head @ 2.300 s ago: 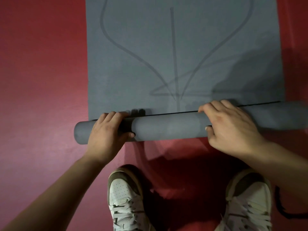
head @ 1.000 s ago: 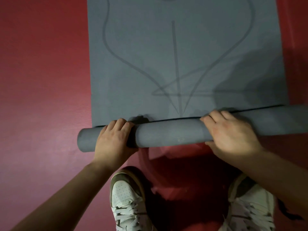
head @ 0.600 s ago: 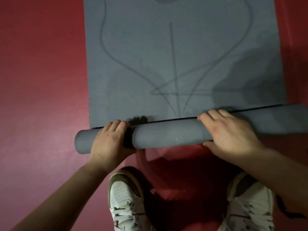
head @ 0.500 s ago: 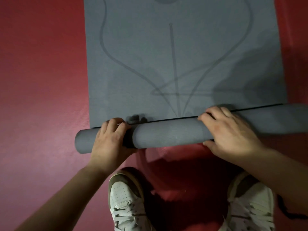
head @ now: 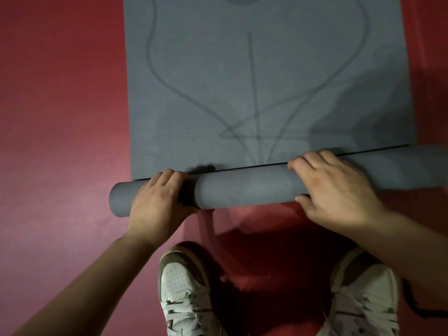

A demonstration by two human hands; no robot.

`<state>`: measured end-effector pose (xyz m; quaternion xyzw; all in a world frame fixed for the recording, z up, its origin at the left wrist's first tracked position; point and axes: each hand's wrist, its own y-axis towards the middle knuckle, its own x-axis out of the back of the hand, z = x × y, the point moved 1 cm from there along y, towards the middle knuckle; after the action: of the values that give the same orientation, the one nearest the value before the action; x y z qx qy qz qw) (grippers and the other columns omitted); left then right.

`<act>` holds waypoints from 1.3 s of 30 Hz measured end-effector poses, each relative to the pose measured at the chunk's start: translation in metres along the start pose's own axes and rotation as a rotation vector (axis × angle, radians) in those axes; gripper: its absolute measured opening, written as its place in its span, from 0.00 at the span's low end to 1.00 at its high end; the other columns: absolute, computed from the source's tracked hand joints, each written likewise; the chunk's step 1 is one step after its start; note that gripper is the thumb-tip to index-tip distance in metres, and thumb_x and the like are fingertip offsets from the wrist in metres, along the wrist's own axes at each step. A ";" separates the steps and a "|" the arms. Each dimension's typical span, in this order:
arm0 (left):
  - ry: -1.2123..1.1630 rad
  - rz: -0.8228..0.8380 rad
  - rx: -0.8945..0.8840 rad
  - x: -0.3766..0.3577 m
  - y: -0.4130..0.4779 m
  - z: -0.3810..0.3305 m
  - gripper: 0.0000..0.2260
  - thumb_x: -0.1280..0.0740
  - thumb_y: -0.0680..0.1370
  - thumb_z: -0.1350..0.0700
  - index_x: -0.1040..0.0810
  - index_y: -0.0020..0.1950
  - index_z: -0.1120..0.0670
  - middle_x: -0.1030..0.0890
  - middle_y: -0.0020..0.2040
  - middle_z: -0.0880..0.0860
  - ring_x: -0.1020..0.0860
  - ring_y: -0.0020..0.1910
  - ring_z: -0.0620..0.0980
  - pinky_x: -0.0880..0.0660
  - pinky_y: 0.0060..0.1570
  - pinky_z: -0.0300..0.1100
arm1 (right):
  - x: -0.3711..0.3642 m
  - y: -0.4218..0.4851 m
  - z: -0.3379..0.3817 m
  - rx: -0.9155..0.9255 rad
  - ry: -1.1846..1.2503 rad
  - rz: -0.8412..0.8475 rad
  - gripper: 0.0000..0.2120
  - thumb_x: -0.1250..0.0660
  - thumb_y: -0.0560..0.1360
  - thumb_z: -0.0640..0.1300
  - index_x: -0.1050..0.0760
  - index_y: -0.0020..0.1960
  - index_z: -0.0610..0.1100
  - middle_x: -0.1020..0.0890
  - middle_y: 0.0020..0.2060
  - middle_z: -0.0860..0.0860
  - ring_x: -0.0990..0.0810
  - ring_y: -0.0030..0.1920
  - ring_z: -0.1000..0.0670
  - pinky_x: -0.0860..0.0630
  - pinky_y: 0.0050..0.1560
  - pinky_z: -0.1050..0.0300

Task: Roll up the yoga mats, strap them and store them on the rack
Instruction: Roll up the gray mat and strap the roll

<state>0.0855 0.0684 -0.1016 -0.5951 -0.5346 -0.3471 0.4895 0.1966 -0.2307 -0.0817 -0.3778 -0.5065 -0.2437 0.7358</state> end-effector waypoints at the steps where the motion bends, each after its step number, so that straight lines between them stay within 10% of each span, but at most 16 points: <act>1: 0.000 -0.003 -0.001 0.000 0.001 0.001 0.28 0.19 0.62 0.46 0.22 0.57 0.55 0.21 0.49 0.52 0.22 0.47 0.58 0.26 0.47 0.51 | 0.000 0.000 -0.001 -0.009 0.012 0.005 0.25 0.26 0.64 0.51 0.28 0.59 0.50 0.25 0.53 0.52 0.26 0.54 0.47 0.24 0.51 0.50; 19: 0.021 -0.039 0.043 0.004 0.015 0.005 0.21 0.22 0.69 0.53 0.21 0.59 0.53 0.23 0.56 0.53 0.26 0.53 0.58 0.27 0.52 0.54 | 0.003 0.013 -0.003 -0.016 -0.009 -0.095 0.19 0.30 0.67 0.47 0.25 0.57 0.46 0.21 0.50 0.49 0.24 0.51 0.43 0.22 0.45 0.48; 24: 0.051 -0.036 0.055 0.005 0.012 0.002 0.23 0.37 0.74 0.44 0.23 0.65 0.53 0.23 0.58 0.53 0.26 0.54 0.57 0.27 0.54 0.54 | 0.004 0.015 -0.006 -0.007 -0.001 -0.105 0.23 0.30 0.69 0.52 0.25 0.62 0.45 0.20 0.54 0.49 0.22 0.54 0.43 0.22 0.49 0.49; 29: 0.135 -0.007 0.040 -0.009 0.004 -0.001 0.40 0.22 0.63 0.41 0.29 0.70 0.57 0.27 0.62 0.57 0.29 0.59 0.60 0.31 0.64 0.59 | -0.003 0.013 -0.004 0.015 -0.101 -0.041 0.40 0.20 0.57 0.56 0.28 0.65 0.43 0.23 0.58 0.46 0.25 0.57 0.41 0.25 0.56 0.47; 39: 0.136 -0.047 0.021 -0.001 0.013 0.000 0.32 0.18 0.59 0.50 0.23 0.60 0.56 0.23 0.52 0.55 0.26 0.50 0.58 0.26 0.49 0.53 | 0.002 0.018 -0.006 0.028 -0.098 -0.043 0.34 0.21 0.59 0.54 0.27 0.61 0.45 0.22 0.51 0.48 0.24 0.50 0.42 0.23 0.49 0.48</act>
<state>0.0978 0.0682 -0.1056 -0.5523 -0.5174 -0.3927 0.5225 0.2136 -0.2247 -0.0865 -0.3679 -0.5534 -0.2332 0.7099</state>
